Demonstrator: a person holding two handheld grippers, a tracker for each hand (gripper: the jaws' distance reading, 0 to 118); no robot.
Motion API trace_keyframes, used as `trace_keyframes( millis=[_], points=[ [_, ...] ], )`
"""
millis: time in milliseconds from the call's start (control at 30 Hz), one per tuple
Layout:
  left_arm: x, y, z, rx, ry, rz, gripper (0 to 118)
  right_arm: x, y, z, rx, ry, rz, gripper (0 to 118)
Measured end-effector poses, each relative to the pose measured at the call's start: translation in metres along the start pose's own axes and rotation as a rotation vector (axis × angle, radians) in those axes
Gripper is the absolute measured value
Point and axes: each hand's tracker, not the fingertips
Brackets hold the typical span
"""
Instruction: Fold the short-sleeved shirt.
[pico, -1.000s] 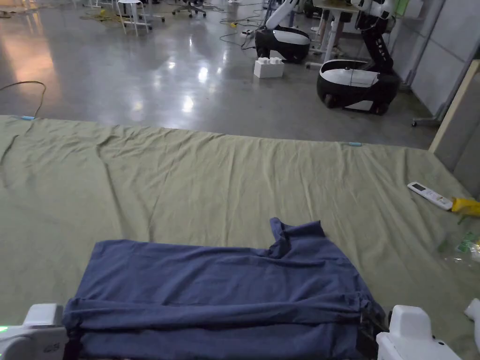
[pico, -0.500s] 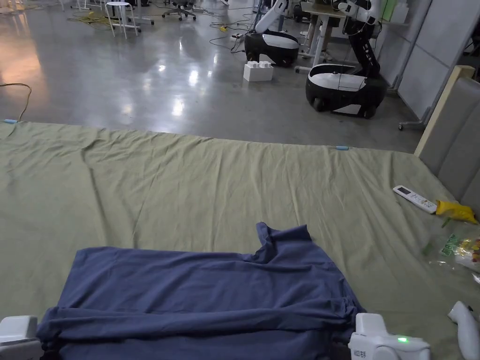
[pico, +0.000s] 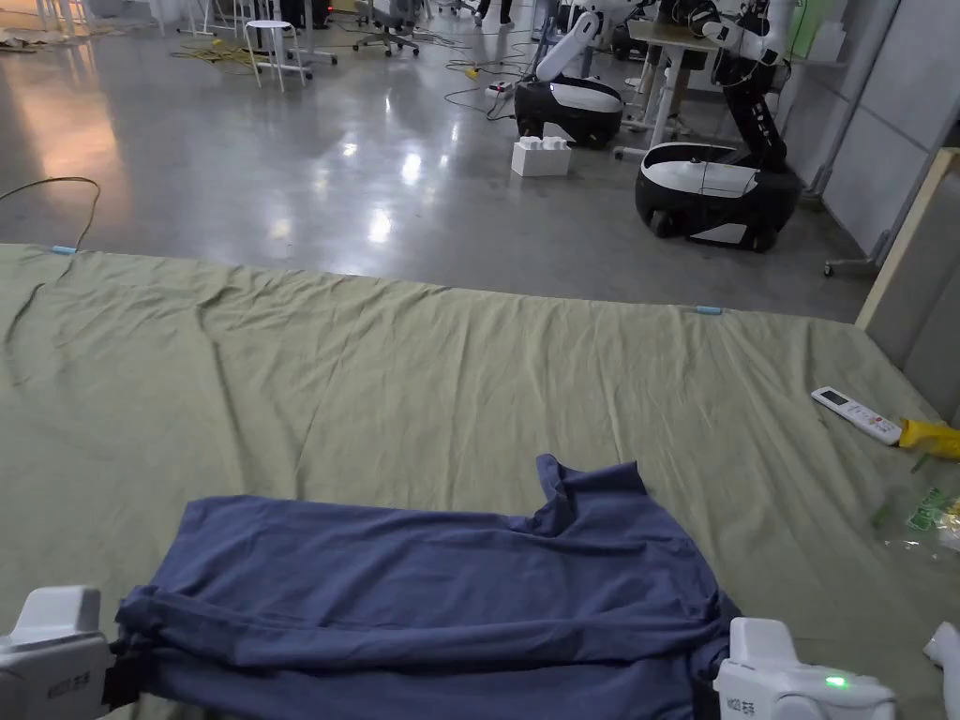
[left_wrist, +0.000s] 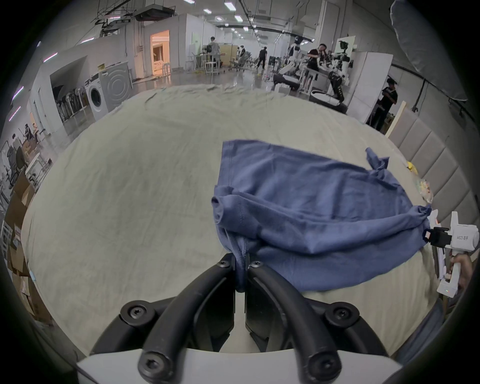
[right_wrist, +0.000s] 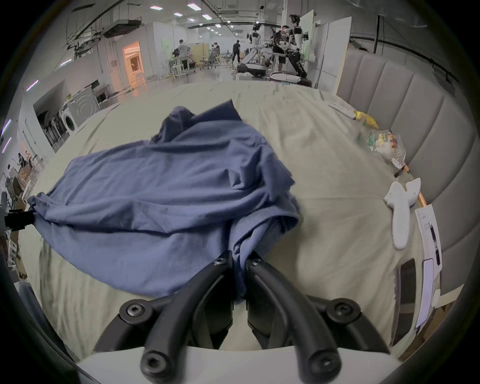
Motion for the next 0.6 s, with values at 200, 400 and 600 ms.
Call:
trace_keyframes(
  millis=[200,400,600],
  points=[
    [-0.004,0.018,0.025,0.061,-0.047,0.018,6,0.004,0.026,0.039,0.048,0.014,0.011,8],
    [-0.015,0.027,0.068,0.111,-0.047,0.017,6,0.012,0.038,0.081,0.083,0.009,0.065,8],
    [-0.022,0.008,0.101,0.128,-0.058,0.014,6,0.010,0.016,0.112,0.076,0.032,0.131,8]
  ],
)
